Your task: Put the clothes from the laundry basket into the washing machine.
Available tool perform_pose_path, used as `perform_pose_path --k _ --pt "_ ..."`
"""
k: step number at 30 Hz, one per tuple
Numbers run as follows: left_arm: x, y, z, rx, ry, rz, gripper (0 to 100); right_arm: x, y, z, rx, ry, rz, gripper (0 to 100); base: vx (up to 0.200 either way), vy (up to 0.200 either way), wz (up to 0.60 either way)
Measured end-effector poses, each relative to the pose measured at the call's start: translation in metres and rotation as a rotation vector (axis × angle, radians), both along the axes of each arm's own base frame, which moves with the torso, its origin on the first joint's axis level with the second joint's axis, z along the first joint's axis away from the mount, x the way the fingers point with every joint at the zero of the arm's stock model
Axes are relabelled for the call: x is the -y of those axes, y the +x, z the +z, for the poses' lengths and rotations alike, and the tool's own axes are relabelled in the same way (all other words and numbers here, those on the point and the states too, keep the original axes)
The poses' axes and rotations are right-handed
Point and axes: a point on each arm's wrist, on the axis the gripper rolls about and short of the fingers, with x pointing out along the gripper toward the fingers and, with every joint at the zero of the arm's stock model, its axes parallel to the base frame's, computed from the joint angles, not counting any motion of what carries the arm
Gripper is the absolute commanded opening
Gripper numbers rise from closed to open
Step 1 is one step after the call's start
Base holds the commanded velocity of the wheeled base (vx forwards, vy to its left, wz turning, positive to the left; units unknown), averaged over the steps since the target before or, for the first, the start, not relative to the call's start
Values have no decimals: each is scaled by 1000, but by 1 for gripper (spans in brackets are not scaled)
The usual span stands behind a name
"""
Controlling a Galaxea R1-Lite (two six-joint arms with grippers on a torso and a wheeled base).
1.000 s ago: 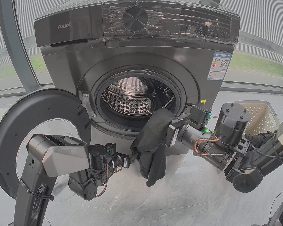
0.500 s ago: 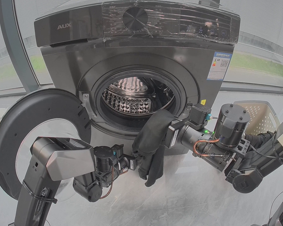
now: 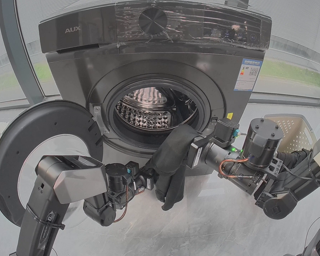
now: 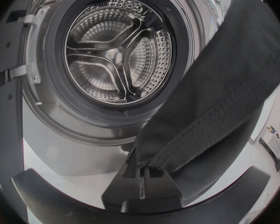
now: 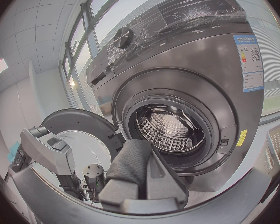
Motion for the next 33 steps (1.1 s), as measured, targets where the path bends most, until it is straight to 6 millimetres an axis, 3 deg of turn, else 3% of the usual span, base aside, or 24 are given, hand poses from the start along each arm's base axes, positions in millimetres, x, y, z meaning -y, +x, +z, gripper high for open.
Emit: perform_pose_path --k 4,9,18,24,33 --pt "-2 0 15 24 -17 6 0 1 0 0 0 2 -1 0 0 0 0" --pt "-10 -8 53 75 -49 8 0 4 -1 -2 -7 -3 -1 0 0 0 0" --pt "-39 -52 120 129 -82 -33 0 16 -8 -7 -46 -7 18 0 0 0 0" --pt "-59 -84 162 203 -122 -55 0 44 -5 -11 -63 60 8 0 0 0 0" --pt "-75 -103 183 253 -135 -45 0 86 -3 -16 -49 163 -38 0 0 0 0"
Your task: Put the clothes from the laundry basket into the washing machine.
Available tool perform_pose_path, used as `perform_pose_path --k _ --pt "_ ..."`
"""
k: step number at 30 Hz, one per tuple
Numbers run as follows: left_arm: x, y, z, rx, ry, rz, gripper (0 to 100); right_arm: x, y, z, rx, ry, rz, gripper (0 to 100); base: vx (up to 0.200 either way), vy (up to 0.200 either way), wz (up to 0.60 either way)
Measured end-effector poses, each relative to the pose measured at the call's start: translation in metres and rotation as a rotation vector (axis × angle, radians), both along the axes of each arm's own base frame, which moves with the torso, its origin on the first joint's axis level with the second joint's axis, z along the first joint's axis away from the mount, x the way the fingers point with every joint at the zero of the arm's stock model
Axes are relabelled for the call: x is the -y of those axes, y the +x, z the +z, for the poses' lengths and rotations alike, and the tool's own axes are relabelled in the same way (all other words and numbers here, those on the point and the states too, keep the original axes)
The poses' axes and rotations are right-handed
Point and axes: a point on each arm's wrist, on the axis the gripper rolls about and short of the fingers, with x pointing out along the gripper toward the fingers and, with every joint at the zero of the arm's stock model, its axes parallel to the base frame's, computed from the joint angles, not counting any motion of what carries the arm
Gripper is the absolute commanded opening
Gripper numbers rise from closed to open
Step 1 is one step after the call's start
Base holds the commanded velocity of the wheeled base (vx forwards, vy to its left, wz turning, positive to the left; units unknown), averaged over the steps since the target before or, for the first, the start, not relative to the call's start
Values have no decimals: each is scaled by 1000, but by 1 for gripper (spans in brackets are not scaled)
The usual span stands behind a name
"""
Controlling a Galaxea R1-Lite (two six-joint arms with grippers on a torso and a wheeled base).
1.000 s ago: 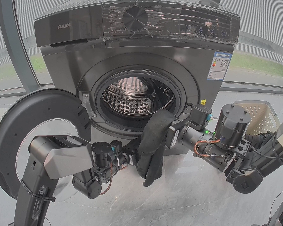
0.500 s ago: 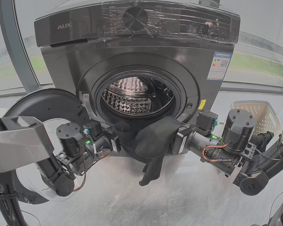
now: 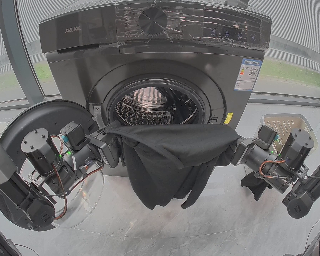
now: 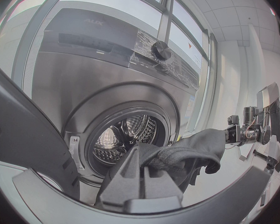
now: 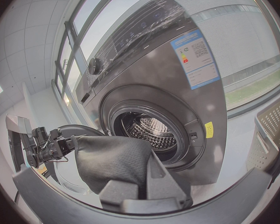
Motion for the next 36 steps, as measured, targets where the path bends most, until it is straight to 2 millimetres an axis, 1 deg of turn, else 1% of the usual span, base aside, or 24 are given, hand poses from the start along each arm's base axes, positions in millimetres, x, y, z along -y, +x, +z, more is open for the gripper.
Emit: perform_pose_path --k 4,8,15,21,28,36 --pt "-2 -2 5 17 -7 5 0 4 -1 -8 -25 7 -2 0 0 0 0" --pt "-3 -3 8 26 -12 12 0 3 4 -12 -32 5 -14 0 0 0 0" --pt "-5 -2 9 37 -3 20 0 9 13 -10 -11 0 -62 0 0 0 0" --pt "-9 -1 9 40 6 33 0 19 21 -1 41 -11 -116 0 0 0 0" --pt "-10 -1 8 35 8 36 0 20 21 5 63 -6 -122 0 0 0 0" --pt "-10 -2 4 20 15 36 0 18 18 4 60 -6 -116 0 0 0 0"
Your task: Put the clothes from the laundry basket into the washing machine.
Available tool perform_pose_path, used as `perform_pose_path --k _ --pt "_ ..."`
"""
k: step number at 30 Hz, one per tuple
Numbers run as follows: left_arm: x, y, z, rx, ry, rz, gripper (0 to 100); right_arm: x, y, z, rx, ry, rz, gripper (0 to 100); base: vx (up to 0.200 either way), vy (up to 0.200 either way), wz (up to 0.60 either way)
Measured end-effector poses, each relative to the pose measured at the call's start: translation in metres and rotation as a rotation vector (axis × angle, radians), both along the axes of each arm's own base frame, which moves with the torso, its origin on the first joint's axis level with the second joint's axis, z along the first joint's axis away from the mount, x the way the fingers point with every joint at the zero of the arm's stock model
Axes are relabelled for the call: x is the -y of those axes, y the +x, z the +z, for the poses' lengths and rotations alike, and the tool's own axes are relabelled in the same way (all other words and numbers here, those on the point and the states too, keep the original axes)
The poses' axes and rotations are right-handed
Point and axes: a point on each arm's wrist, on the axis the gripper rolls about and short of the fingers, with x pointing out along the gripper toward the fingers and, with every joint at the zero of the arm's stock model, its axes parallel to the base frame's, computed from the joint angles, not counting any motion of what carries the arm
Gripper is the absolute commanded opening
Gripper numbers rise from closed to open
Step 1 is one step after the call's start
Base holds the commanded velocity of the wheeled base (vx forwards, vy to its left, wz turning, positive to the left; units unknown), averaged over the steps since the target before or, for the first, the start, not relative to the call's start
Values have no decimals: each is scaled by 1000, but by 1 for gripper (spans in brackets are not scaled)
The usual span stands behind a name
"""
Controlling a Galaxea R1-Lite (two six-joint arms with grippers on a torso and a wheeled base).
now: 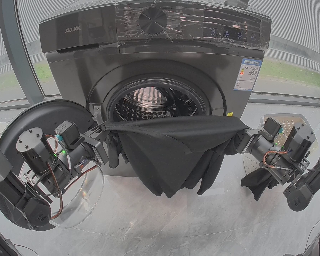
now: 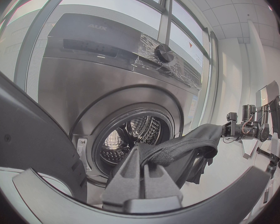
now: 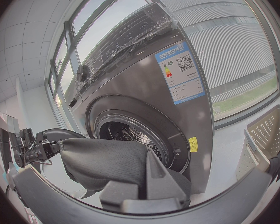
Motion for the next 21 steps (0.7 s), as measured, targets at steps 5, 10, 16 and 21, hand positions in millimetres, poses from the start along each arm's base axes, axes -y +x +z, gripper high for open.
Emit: perform_pose_path --k 5,10,16,21 --pt "-1 -2 -4 -18 8 -2 0 -5 -4 0 -5 4 -12 0 0 0 0" --pt "-2 -5 -4 -21 9 -3 0 -14 -12 1 -2 6 13 0 0 0 0" --pt "-4 -9 -2 -16 6 -6 0 -26 -21 6 12 12 60 0 0 0 0" --pt "-3 -9 0 -10 1 -9 0 -29 -23 6 13 14 72 0 0 0 0"
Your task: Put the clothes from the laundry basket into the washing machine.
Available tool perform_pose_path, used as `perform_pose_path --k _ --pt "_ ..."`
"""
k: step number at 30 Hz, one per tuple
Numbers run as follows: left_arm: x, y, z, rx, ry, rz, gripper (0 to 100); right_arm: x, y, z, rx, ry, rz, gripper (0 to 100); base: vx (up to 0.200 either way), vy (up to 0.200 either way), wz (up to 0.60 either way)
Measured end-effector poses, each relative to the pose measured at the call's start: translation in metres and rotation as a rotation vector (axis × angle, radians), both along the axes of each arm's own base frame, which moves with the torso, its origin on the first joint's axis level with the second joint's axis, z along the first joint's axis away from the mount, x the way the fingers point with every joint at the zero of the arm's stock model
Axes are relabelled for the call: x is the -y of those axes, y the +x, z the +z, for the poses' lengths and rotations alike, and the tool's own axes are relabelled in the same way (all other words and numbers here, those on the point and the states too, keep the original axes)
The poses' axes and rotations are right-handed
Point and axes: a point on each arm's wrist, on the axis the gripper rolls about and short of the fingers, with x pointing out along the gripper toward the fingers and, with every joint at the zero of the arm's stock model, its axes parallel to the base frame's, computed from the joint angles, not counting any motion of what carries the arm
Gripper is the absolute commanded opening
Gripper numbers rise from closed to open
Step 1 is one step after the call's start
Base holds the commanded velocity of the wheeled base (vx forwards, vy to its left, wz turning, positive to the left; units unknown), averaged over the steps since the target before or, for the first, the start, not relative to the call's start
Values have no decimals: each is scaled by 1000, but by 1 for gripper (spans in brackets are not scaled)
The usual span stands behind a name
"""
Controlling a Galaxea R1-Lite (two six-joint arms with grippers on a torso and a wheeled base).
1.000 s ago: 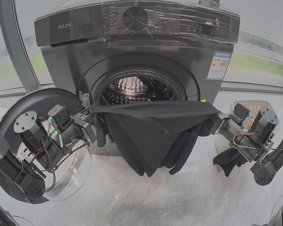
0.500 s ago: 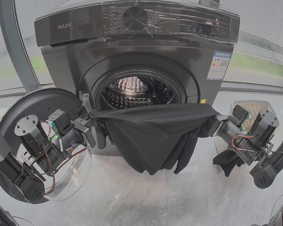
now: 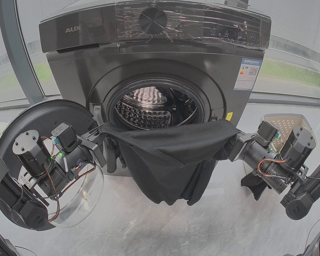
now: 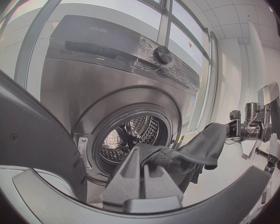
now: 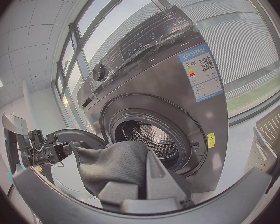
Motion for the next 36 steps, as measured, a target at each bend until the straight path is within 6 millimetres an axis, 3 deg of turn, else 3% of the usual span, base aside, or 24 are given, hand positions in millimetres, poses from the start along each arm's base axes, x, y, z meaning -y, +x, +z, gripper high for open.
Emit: perform_pose_path --k 25,26,36 --pt "6 -5 9 36 -10 -28 0 -5 -1 4 14 15 17 0 0 0 0" --pt "7 -7 7 27 -5 -34 100 -6 -2 5 15 15 23 0 0 0 0" --pt "10 -24 -24 -88 81 -156 100 -20 -11 10 34 29 81 0 0 0 0"
